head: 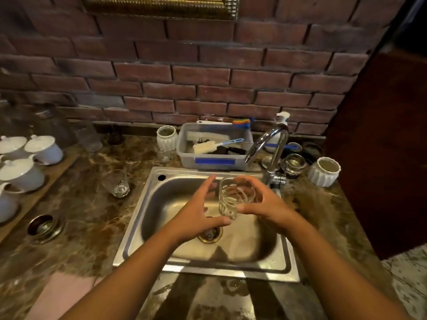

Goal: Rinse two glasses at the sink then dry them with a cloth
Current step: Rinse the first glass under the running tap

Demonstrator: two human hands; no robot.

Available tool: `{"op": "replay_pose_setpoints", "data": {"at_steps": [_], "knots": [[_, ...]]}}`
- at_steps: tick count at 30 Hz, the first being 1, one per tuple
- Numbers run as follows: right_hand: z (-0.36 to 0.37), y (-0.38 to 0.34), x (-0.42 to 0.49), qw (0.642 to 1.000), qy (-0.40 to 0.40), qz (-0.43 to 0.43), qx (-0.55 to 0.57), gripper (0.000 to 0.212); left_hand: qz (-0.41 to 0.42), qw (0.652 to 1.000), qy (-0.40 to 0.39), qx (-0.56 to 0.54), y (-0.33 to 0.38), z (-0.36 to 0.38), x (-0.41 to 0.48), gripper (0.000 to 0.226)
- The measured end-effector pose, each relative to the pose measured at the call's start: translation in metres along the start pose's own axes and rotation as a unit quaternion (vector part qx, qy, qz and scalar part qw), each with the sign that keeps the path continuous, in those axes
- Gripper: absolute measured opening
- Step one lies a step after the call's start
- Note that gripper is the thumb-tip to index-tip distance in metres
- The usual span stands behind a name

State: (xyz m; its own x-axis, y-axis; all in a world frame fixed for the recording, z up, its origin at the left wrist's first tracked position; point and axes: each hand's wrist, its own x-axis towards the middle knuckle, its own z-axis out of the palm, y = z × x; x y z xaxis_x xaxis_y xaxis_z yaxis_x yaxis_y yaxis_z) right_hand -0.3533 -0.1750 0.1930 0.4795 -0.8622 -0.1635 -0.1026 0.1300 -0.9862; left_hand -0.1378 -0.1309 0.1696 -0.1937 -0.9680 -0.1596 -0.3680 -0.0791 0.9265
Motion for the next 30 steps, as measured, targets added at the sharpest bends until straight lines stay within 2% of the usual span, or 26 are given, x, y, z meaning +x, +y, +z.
{"op": "replay_pose_setpoints", "data": {"at_steps": [3, 7, 10, 12, 17, 20, 22, 26, 30], "knots": [[-0.009, 0.002, -0.008, 0.999, -0.008, 0.016, 0.044, 0.074, 0.034, 0.999, -0.035, -0.020, 0.019, 0.015, 0.014, 0.114], [-0.020, 0.005, -0.015, 0.995, -0.016, 0.024, 0.094, 0.074, 0.025, 0.997, -0.052, -0.058, 0.028, 0.030, 0.026, 0.106], [-0.027, 0.008, -0.014, 0.993, -0.014, 0.032, 0.112, 0.072, 0.019, 0.993, -0.062, -0.101, 0.031, 0.038, 0.032, 0.084], [-0.030, 0.014, -0.010, 0.993, -0.002, 0.039, 0.109, 0.073, 0.021, 0.991, -0.049, -0.122, 0.028, 0.042, 0.037, 0.072], [-0.037, 0.025, 0.003, 0.994, 0.055, 0.024, 0.087, 0.071, 0.015, 0.987, -0.013, -0.160, 0.026, 0.045, 0.051, 0.068], [-0.049, 0.033, 0.010, 0.994, 0.071, 0.030, 0.075, 0.067, 0.012, 0.990, 0.009, -0.142, 0.024, 0.047, 0.062, 0.068], [-0.066, 0.042, 0.017, 0.991, 0.117, 0.027, 0.057, 0.052, -0.003, 0.991, 0.028, -0.133, 0.020, 0.048, 0.069, 0.070], [-0.114, 0.064, 0.041, 0.958, 0.281, 0.036, 0.037, 0.021, -0.031, 0.989, 0.051, -0.132, 0.011, 0.045, 0.082, 0.076], [-0.157, 0.095, 0.080, 0.913, 0.401, 0.069, 0.036, 0.019, -0.056, 0.990, 0.051, -0.122, 0.004, 0.046, 0.092, 0.077]]}}
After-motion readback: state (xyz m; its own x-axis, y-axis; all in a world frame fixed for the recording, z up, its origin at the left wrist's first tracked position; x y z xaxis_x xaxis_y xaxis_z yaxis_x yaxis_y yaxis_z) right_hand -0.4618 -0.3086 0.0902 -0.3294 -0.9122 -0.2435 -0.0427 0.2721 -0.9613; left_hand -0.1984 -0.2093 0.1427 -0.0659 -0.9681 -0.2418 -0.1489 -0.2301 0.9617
